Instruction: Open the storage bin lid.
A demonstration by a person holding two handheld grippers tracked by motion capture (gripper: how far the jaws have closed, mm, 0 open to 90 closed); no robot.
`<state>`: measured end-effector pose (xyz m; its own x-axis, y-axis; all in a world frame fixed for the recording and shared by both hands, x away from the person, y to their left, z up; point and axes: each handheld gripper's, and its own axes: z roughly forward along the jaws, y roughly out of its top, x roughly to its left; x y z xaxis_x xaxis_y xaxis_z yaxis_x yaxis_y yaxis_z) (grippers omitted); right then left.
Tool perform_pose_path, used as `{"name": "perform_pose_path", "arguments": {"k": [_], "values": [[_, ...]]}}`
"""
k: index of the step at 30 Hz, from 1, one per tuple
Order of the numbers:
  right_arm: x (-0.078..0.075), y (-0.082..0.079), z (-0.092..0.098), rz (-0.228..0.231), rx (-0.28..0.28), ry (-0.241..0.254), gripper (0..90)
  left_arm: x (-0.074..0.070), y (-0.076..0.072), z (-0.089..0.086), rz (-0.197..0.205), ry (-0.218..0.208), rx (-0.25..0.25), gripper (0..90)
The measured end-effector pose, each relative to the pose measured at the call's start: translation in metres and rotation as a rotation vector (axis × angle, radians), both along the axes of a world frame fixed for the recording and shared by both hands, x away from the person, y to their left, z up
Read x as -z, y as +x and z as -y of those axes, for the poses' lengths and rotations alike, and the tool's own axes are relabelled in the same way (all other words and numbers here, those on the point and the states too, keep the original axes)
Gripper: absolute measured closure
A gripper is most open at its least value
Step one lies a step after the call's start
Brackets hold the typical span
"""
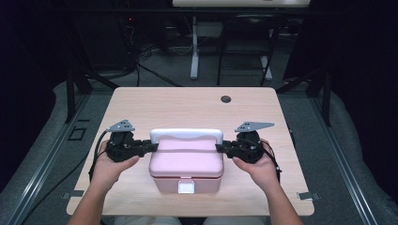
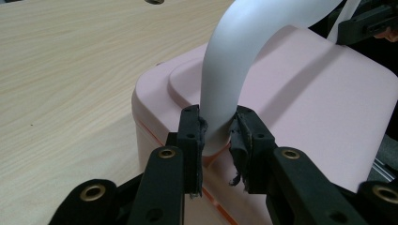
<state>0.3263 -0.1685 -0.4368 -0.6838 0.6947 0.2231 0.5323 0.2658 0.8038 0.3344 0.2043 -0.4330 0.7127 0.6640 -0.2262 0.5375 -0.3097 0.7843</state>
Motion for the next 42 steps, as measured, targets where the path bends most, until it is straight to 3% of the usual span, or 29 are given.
{"name": "perform_pose_path", "arguments": {"k": [25,31,36,42], "values": [[-0.003,0.001,0.001,-0.006,0.015,0.04,74.5,-0.001,0.001,-0.001,0.008,-0.023,-0.015,71.0],[-0.004,0.002,0.002,-0.003,0.011,0.052,74.6,-0.006,-0.004,-0.007,0.027,-0.021,-0.014,69.5],[-0.005,0.004,0.003,-0.009,0.015,0.067,74.6,-0.009,-0.008,-0.012,0.029,-0.035,-0.02,74.0],[-0.008,0.007,0.005,-0.013,0.014,0.087,74.6,-0.01,-0.013,-0.016,0.034,-0.02,-0.022,79.4]]}}
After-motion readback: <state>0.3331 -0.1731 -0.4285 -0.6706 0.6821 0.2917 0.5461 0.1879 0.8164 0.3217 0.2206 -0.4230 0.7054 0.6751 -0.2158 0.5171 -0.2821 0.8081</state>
